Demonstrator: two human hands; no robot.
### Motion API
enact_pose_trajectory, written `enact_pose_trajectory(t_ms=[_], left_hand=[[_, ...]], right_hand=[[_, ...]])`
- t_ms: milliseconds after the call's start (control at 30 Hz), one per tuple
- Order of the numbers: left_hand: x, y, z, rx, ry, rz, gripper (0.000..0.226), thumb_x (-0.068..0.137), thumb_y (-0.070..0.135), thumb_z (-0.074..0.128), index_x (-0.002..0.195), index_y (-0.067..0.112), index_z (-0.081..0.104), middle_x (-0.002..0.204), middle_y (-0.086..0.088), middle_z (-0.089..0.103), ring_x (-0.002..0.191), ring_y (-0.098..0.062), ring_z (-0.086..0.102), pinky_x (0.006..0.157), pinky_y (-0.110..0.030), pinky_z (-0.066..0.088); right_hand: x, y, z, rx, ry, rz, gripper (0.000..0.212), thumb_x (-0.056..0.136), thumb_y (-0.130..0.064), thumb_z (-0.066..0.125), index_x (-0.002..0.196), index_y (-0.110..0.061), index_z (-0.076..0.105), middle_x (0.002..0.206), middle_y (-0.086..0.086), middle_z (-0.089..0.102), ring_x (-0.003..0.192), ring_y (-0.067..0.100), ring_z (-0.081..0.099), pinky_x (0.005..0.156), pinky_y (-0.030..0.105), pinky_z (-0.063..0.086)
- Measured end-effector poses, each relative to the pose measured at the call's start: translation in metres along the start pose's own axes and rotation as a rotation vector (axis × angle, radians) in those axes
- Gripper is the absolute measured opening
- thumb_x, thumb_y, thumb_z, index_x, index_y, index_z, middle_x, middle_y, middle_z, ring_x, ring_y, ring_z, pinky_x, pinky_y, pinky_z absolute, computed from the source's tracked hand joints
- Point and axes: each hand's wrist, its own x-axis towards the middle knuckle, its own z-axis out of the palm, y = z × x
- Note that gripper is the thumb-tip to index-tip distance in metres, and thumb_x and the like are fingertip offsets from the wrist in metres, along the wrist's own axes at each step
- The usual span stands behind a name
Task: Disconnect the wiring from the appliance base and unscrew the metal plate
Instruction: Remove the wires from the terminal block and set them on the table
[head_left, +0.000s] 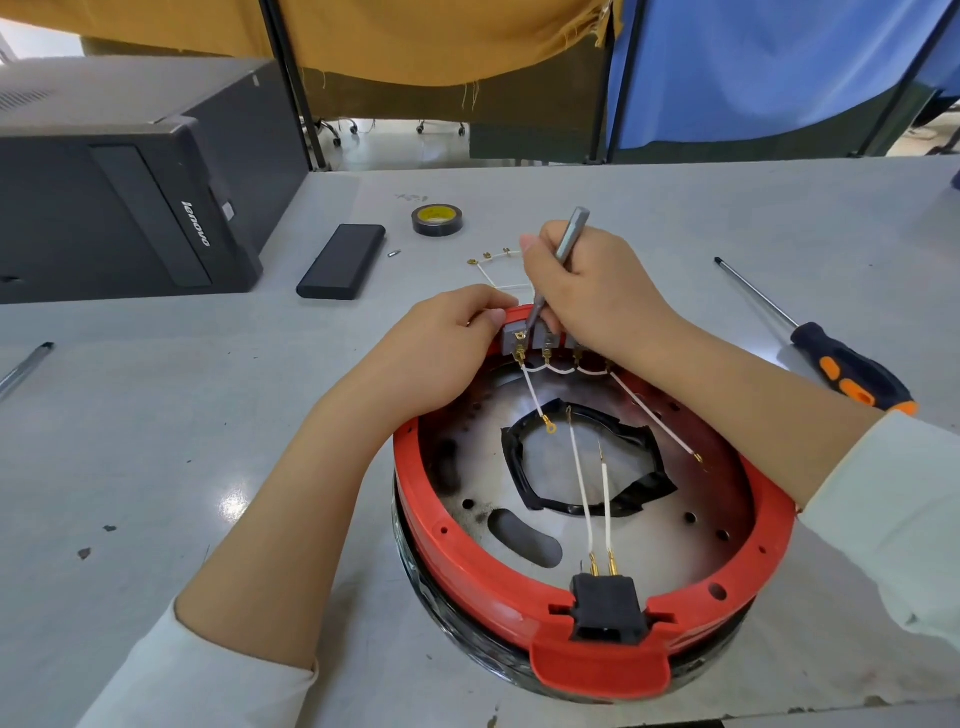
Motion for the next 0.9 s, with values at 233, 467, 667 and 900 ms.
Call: enact_pose_trajectory(t_ms=[233,467,667,900], left_hand=[[0.0,-0.001,0.001,-0.003,0.01,0.001,0.031,0.1,0.024,0.038,0.122,0.03,0.059,0.112,0.012,0.061,0.101,-0.007,0.052,0.073,-0.006,0.033],[0.0,-0.001,0.001,-0.005,0.011,-0.01,0.031,0.1,0.024,0.038,0.122,0.03,0.059,0.108,0.011,0.062,0.096,-0.007,0.053,0.071,-0.007,0.035],[0.001,-0.002,0.001,-0.001,0.011,-0.005,0.027,0.099,0.025,0.039,0.113,0.027,0.062,0.1,0.006,0.065,0.089,-0.011,0.055,0.073,-0.018,0.039],[0.0,-0.001,0.001,-0.004,0.007,0.002,0.031,0.1,0.025,0.038,0.123,0.029,0.058,0.118,0.01,0.061,0.106,-0.007,0.052,0.077,-0.017,0.035]], right_hand=[[0.0,0.001,0.002,-0.037,-0.04,-0.038,0.037,0.098,-0.028,0.045,0.067,-0.008,0.042,0.053,0.004,0.046,0.057,0.027,0.054,0.062,0.042,0.047],[0.008,0.0,0.004,-0.118,-0.054,0.007,0.04,0.091,-0.022,0.048,0.054,-0.018,0.03,0.052,-0.003,0.035,0.051,0.017,0.038,0.051,0.033,0.03],[0.002,0.0,0.008,-0.267,-0.063,-0.043,0.04,0.092,-0.026,0.046,0.056,-0.019,0.031,0.053,-0.003,0.038,0.049,0.011,0.036,0.048,0.031,0.024],[-0.001,0.003,0.004,-0.019,-0.013,-0.039,0.037,0.096,-0.024,0.048,0.063,-0.008,0.04,0.051,0.0,0.04,0.05,0.014,0.041,0.057,0.036,0.038]])
